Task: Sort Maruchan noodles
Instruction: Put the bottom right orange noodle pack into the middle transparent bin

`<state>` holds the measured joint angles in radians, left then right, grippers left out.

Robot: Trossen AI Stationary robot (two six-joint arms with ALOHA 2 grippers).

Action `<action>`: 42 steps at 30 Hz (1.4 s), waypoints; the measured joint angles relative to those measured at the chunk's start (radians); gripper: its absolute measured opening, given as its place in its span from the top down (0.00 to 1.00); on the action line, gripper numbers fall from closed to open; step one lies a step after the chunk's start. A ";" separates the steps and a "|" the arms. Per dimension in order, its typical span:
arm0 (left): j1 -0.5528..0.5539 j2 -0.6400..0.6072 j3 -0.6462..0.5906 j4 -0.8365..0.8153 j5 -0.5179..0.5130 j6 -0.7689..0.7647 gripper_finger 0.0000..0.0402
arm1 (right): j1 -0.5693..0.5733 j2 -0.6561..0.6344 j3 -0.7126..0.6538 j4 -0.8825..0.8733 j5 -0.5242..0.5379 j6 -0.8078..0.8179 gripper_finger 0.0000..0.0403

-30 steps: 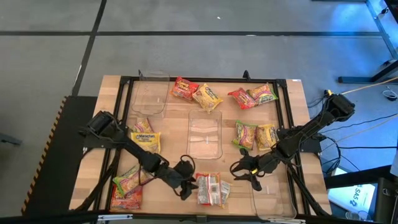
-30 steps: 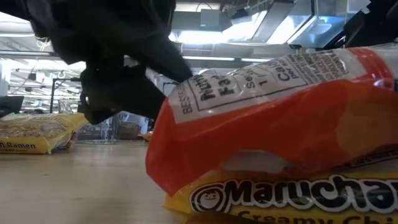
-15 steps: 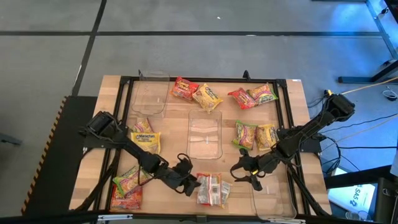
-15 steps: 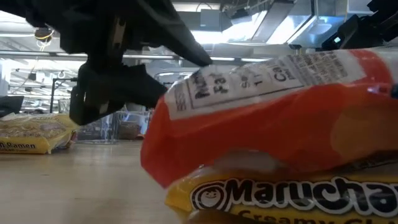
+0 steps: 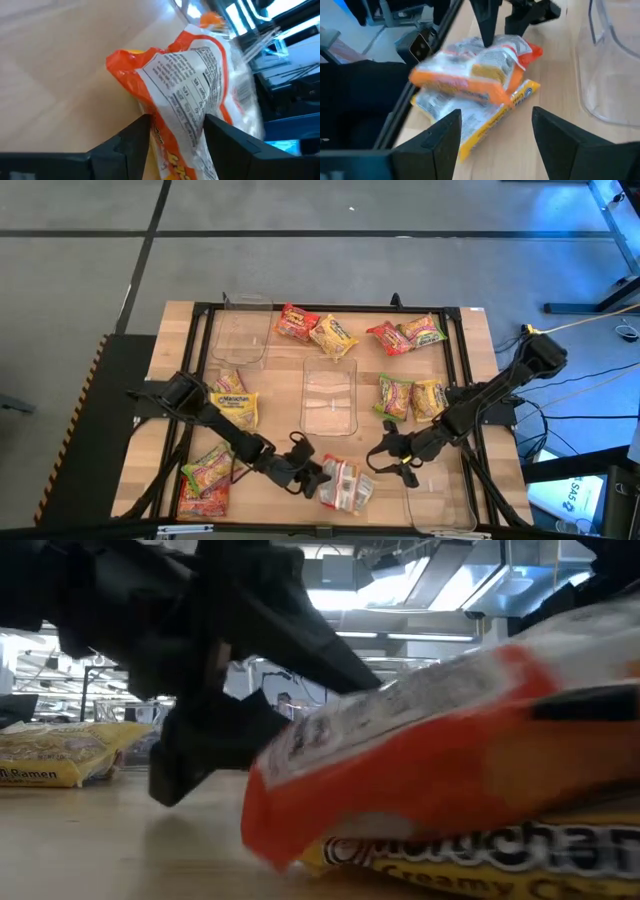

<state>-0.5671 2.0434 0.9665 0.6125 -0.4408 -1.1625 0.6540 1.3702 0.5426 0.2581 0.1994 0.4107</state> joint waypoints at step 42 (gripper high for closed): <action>-0.080 -0.256 0.000 0.055 -0.399 0.992 1.00 | 0.000 -0.247 0.000 -0.050 0.029 -0.018 0.46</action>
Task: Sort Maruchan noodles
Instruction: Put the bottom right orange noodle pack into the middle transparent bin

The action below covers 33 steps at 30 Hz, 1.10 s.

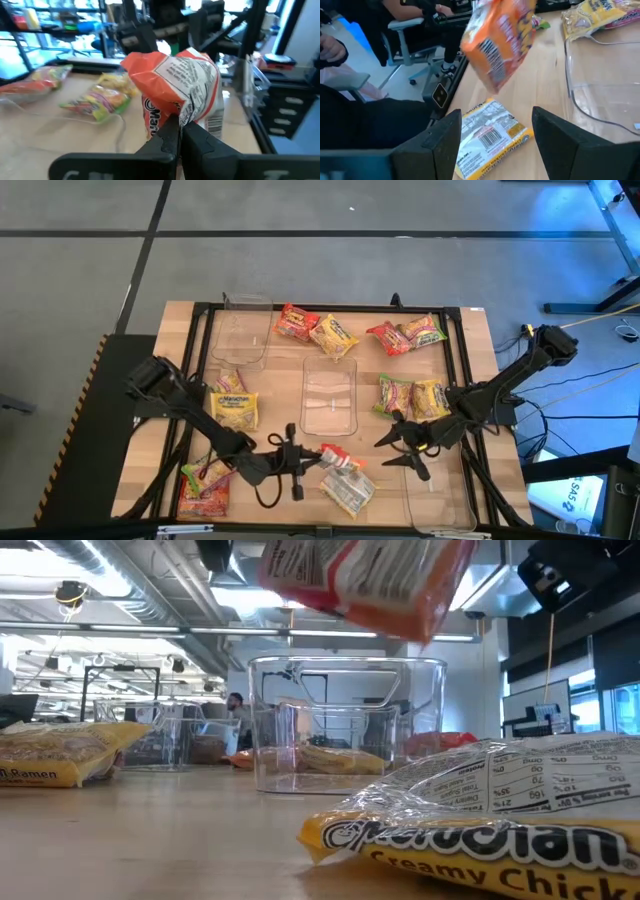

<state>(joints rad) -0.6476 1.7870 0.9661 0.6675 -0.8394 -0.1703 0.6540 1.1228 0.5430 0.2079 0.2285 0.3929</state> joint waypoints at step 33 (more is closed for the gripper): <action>0.060 -0.035 0.000 0.094 -0.149 0.110 1.00 | -0.048 0.391 0.001 0.669 0.390 -0.161 0.46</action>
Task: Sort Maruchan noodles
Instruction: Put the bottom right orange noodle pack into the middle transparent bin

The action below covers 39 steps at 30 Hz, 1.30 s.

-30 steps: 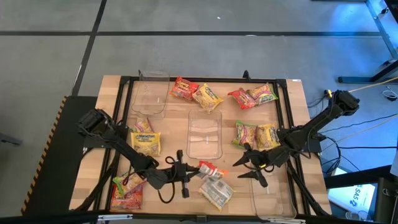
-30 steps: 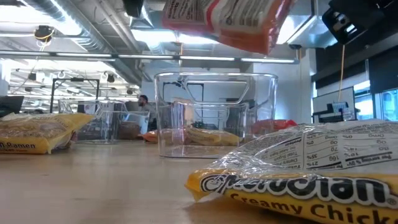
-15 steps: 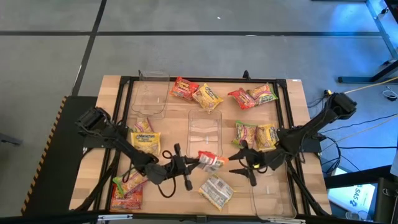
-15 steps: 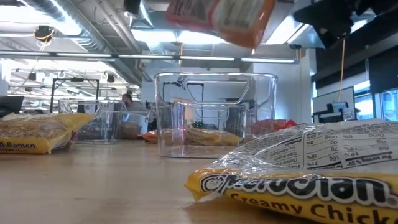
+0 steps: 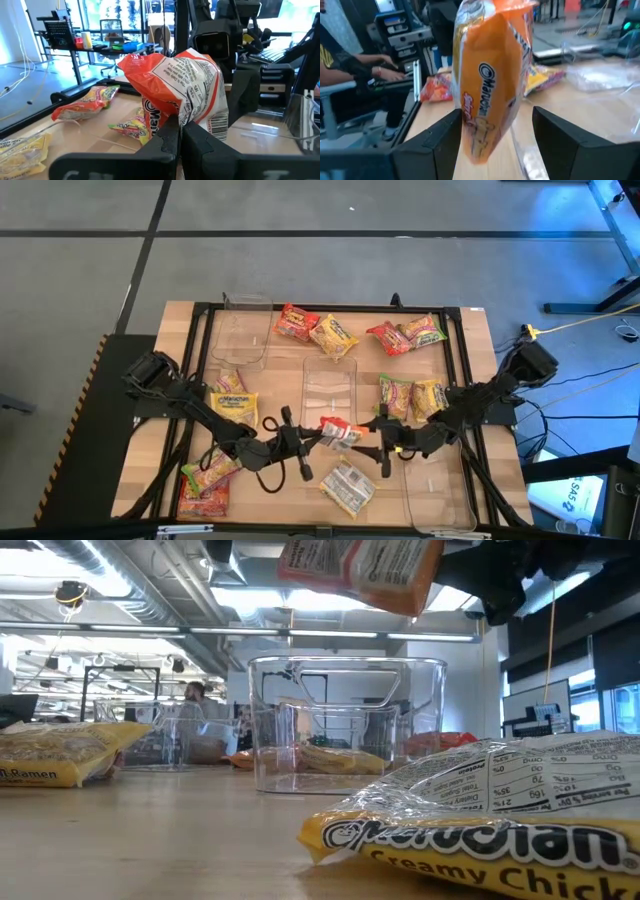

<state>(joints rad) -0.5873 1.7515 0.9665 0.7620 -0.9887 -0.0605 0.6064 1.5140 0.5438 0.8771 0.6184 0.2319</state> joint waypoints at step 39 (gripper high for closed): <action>-0.049 -0.111 0.001 -0.124 -0.009 -0.004 0.72 | -0.045 -0.011 -0.001 0.108 -0.079 -0.266 0.94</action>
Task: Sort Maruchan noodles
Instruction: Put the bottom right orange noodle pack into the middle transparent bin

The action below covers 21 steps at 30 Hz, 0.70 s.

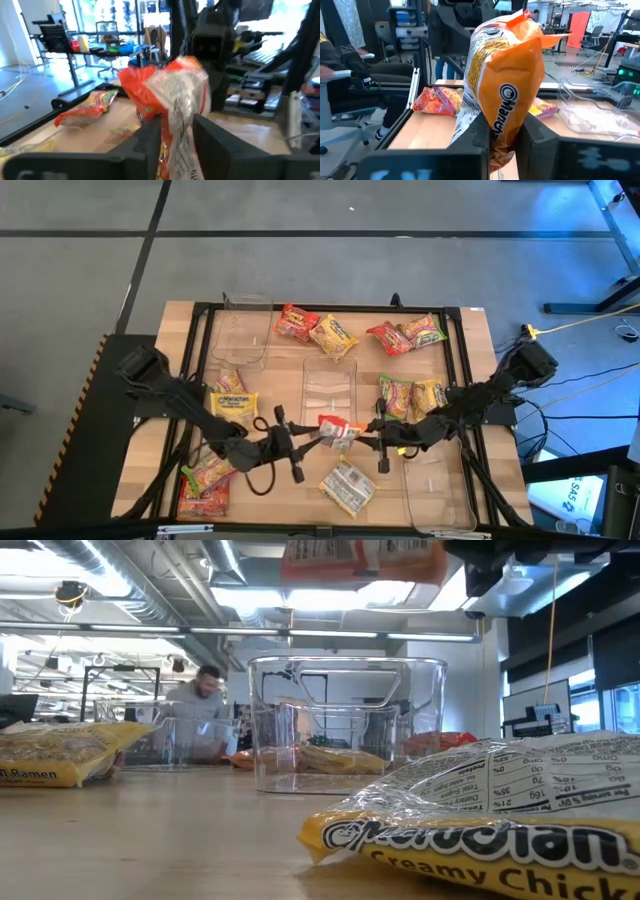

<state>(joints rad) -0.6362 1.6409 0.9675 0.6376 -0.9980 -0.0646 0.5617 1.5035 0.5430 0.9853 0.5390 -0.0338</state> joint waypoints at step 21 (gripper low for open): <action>-0.055 -0.203 0.001 -0.235 0.057 -0.039 0.68 | 0.001 -0.362 0.000 -0.280 -0.173 -0.130 0.92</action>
<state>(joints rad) -0.6909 1.4376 0.9680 0.4028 -0.9406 -0.1037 0.5625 1.1418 0.5430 0.7055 0.3662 -0.1641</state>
